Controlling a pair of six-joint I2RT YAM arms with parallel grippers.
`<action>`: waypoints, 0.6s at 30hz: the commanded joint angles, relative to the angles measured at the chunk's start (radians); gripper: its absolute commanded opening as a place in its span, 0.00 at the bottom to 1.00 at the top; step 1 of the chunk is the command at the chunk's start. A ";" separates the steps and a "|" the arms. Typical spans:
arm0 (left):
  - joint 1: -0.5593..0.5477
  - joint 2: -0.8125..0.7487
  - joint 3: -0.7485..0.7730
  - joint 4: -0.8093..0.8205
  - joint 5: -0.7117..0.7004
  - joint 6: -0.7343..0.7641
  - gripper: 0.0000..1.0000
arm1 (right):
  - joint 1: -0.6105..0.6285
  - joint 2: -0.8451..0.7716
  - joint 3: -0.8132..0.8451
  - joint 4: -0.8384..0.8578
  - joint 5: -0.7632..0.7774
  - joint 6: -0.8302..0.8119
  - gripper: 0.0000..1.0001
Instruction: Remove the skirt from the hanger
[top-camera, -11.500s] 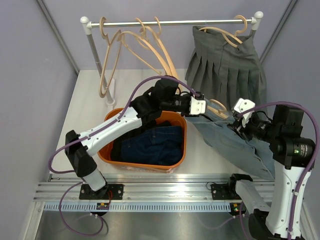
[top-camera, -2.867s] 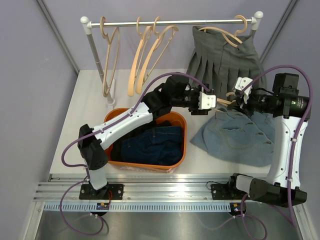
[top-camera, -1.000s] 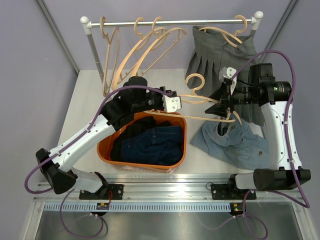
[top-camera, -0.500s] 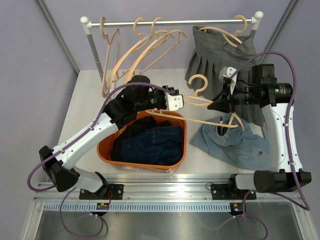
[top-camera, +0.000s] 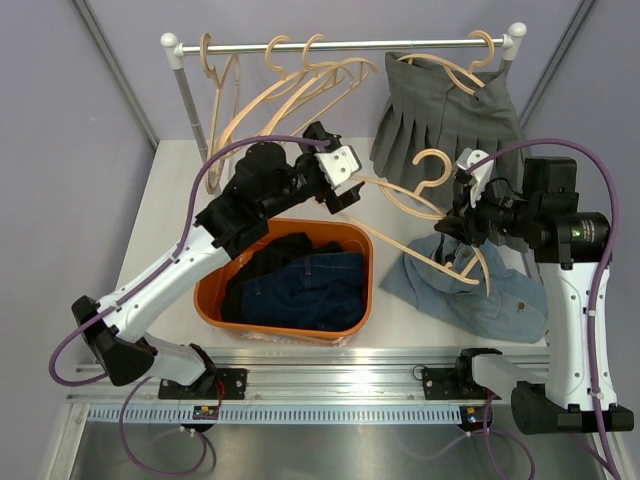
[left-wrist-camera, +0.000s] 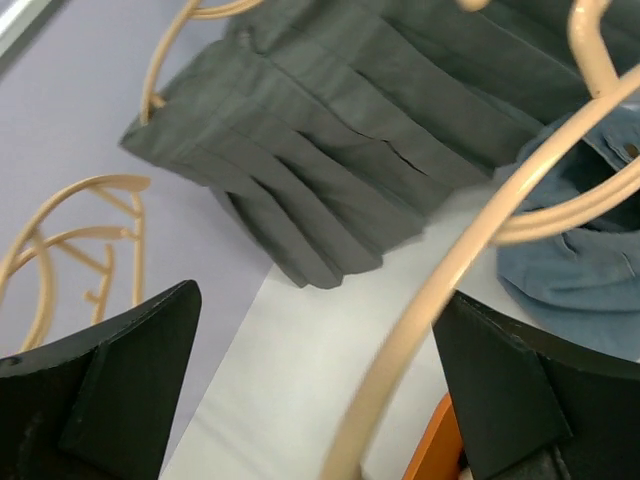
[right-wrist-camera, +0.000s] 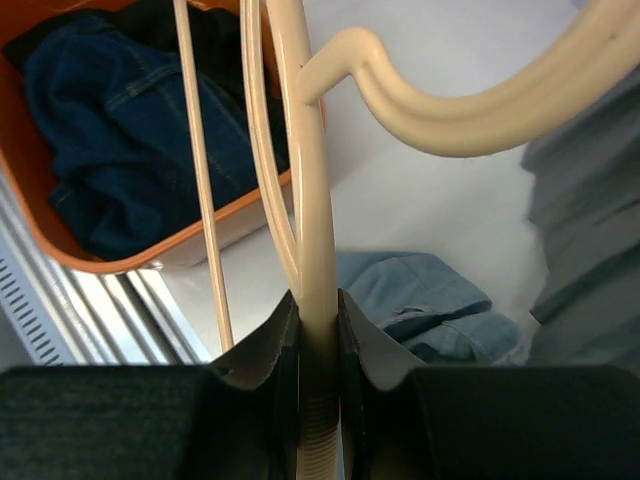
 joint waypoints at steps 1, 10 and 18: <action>0.012 -0.092 0.079 0.101 -0.153 -0.126 0.99 | -0.005 0.002 -0.002 0.100 0.219 0.141 0.00; 0.020 -0.231 -0.031 0.104 -0.377 -0.166 0.99 | -0.006 0.059 0.090 0.166 0.239 0.204 0.00; 0.020 -0.355 -0.119 -0.029 -0.420 -0.356 0.99 | 0.015 0.155 0.236 0.280 0.452 0.391 0.00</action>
